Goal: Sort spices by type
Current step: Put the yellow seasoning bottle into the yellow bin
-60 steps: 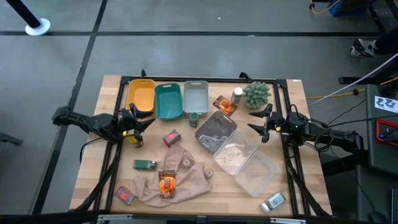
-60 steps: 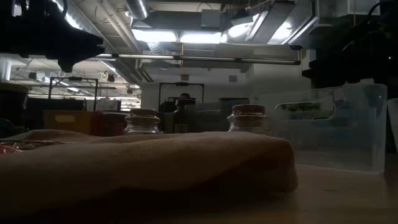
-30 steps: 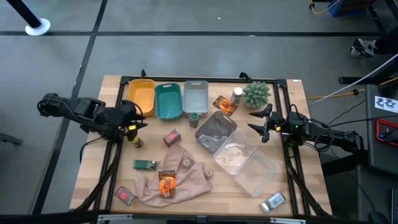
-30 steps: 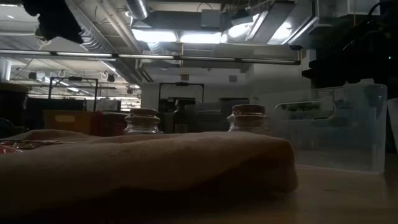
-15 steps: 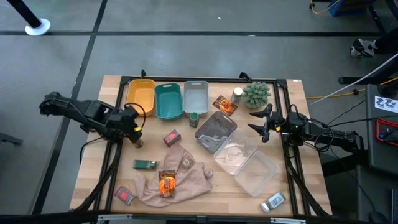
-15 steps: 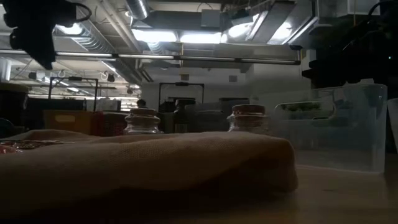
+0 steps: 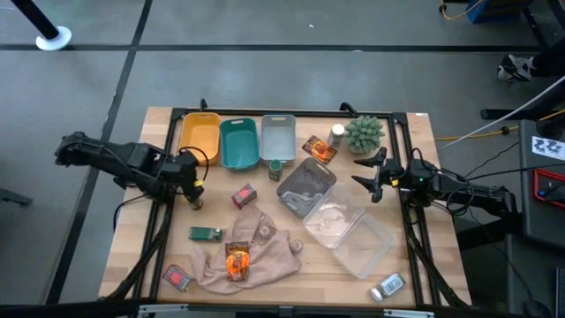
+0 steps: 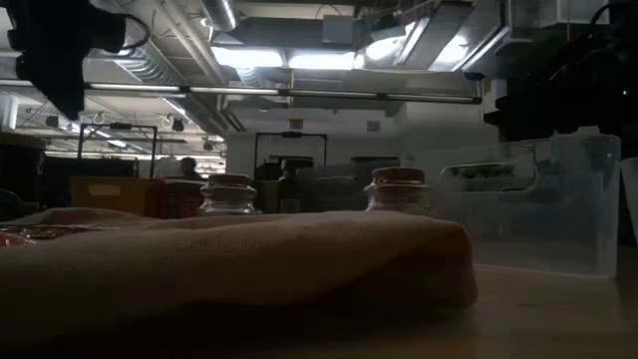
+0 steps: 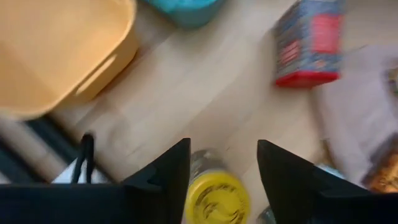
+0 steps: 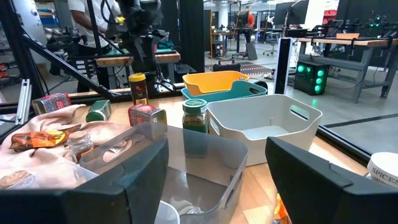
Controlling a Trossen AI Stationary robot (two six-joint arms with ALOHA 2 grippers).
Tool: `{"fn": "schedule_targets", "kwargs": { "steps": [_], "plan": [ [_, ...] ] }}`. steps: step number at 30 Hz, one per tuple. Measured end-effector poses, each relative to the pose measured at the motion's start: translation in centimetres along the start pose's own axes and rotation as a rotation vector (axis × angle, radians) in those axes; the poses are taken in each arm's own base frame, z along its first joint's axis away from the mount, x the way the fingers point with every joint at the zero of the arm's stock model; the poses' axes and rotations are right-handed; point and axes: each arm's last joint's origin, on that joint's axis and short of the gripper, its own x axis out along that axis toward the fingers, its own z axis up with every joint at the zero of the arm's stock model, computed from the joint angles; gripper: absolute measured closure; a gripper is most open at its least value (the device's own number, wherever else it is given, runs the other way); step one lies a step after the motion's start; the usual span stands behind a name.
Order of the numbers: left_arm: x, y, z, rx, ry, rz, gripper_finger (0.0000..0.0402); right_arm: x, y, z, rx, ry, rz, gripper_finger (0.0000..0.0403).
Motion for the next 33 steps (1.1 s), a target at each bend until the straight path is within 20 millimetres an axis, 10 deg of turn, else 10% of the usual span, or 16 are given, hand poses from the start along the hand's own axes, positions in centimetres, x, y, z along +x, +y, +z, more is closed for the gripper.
{"fn": "schedule_targets", "kwargs": {
  "steps": [10,33],
  "plan": [
    [1.4,-0.8,0.4,-0.019,0.254,0.004,0.0133,0.0,0.0,0.0,0.0,0.001,0.001,0.0134],
    [3.1,-1.8,0.5,0.03,0.395,0.12,0.0128,0.0,0.0,0.0,0.0,0.002,0.0,0.0134]
  ]
}}
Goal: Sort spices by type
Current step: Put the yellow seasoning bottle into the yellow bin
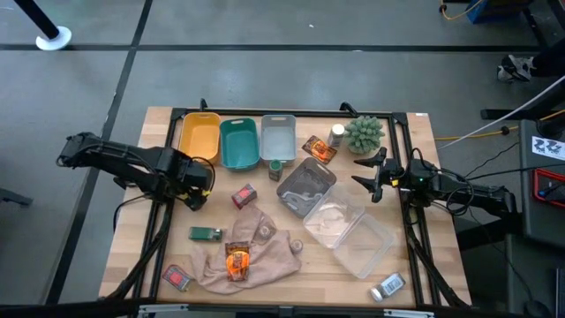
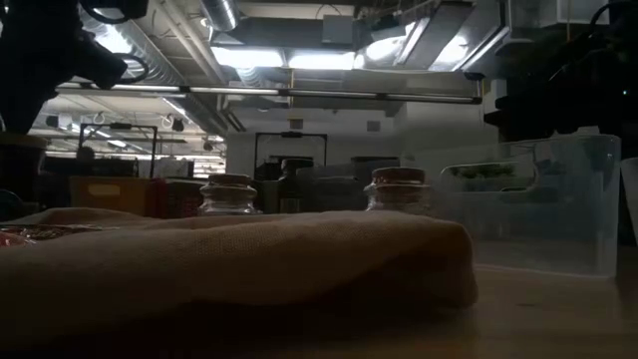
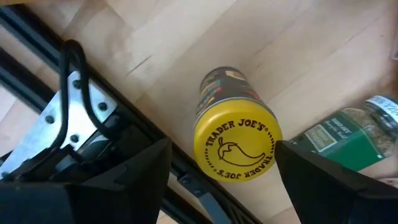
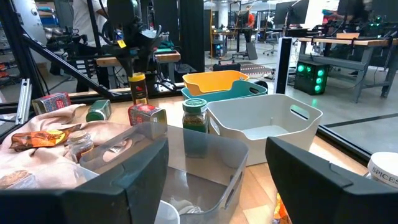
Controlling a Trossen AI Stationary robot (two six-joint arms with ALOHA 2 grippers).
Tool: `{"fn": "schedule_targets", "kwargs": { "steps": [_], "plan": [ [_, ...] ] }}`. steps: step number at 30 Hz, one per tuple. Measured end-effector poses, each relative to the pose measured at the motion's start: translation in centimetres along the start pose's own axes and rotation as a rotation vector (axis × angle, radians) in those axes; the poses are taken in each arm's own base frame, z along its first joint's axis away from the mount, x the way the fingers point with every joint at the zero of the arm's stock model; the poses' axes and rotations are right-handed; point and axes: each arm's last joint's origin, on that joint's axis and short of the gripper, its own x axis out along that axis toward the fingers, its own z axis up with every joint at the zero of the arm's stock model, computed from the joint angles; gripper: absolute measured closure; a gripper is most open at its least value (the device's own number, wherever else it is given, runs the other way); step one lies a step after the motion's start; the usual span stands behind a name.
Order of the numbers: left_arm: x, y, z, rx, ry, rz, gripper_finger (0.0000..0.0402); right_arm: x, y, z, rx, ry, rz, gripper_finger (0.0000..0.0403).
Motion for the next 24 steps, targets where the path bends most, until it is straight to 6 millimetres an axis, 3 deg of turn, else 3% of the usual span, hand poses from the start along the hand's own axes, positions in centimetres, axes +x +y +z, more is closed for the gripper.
{"fn": "schedule_targets", "kwargs": {
  "steps": [24],
  "plan": [
    [0.02,0.01,-0.21,0.031,0.049,-0.027,0.0128,0.0,0.0,-0.24,0.0,0.025,0.001,0.0134]
  ]
}}
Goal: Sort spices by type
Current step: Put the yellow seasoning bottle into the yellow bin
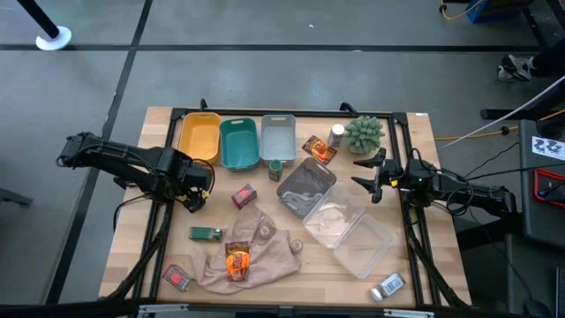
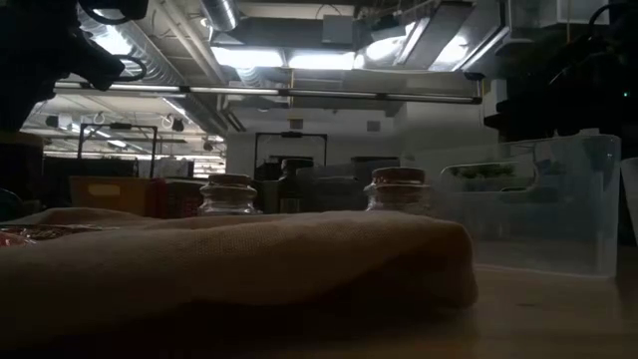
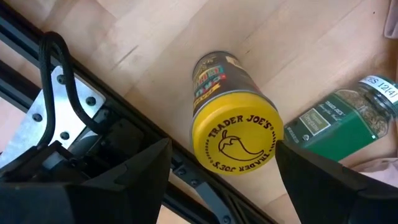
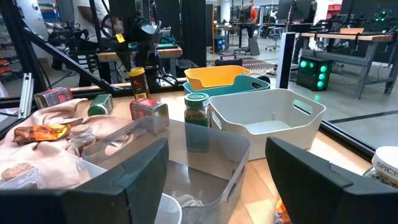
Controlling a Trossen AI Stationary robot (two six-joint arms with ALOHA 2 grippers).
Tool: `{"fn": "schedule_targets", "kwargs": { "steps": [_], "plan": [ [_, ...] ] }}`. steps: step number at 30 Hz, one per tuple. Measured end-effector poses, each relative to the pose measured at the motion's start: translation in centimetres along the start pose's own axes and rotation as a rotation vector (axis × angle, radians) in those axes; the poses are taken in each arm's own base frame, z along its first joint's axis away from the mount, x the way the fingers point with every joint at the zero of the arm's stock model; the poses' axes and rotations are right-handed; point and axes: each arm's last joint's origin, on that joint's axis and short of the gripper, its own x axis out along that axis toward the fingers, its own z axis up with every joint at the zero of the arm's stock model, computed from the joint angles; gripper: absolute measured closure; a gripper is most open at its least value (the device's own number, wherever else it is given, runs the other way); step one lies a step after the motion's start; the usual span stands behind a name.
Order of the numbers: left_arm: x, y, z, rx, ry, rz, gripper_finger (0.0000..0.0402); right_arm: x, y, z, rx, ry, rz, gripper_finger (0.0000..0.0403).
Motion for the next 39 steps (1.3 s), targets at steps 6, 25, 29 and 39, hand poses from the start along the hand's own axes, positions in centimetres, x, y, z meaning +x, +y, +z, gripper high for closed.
{"fn": "schedule_targets", "kwargs": {
  "steps": [6,25,29,39],
  "plan": [
    [0.0,0.0,0.0,-0.008,0.001,-0.001,0.0128,0.0,0.0,0.0,0.0,0.0,0.0,0.0134],
    [0.0,-0.7,0.6,-0.003,-0.066,-0.069,0.0128,0.0,0.0,0.0,0.0,0.002,-0.001,0.0134],
    [-0.1,-1.0,0.8,-0.002,-0.093,-0.099,0.0128,0.0,0.0,0.0,0.0,0.002,0.0,0.0134],
    [-0.1,-1.0,1.0,-0.002,-0.123,-0.081,0.0128,0.0,0.0,0.0,0.0,0.003,-0.001,0.0134]
  ]
}}
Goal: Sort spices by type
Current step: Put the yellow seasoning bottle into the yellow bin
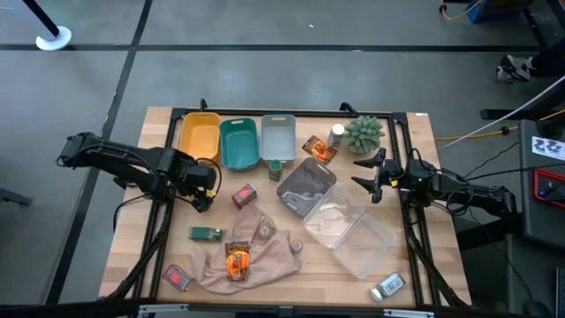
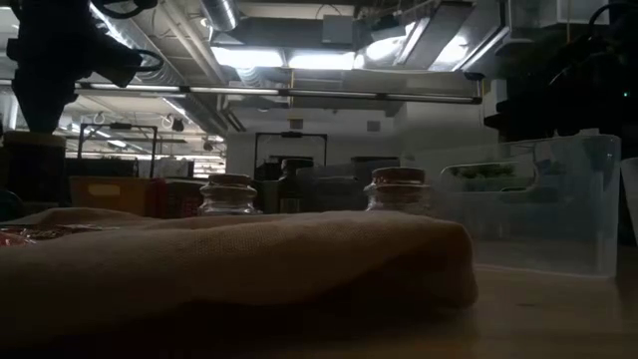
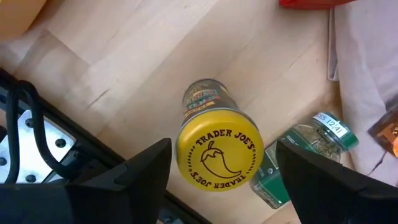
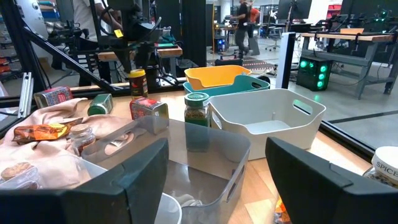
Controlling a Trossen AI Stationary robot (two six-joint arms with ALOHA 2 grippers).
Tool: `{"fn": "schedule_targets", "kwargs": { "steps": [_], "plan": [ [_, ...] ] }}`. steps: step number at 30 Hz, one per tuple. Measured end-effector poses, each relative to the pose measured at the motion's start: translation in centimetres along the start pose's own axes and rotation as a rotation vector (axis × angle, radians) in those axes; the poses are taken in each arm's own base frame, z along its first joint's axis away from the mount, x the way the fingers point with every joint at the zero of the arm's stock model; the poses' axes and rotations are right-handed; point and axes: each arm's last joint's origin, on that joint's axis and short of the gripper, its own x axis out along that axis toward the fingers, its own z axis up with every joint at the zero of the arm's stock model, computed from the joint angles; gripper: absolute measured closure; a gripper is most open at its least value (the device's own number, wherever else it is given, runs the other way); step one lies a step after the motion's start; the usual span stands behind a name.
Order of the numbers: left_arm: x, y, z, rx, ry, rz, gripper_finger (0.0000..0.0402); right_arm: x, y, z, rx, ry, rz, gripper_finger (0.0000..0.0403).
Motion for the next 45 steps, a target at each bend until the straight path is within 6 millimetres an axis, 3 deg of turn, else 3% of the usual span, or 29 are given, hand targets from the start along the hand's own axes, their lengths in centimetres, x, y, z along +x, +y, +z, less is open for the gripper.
{"fn": "schedule_targets", "kwargs": {
  "steps": [24,30,39,45],
  "plan": [
    [4.2,0.9,-0.6,-0.004,0.03,0.051,0.0141,0.0,0.1,0.0,0.0,0.001,0.024,0.0134],
    [4.3,0.5,-0.4,-0.006,0.0,0.013,0.0195,0.0,0.1,0.0,0.0,0.0,0.025,0.0134],
    [4.1,0.4,-0.2,-0.057,-0.014,-0.008,0.0195,0.0,0.1,0.0,0.0,-0.003,0.025,0.0134],
    [2.2,-0.2,0.9,-0.083,-0.083,-0.062,0.0195,0.0,0.1,0.1,0.0,-0.009,0.025,0.0134]
  ]
}}
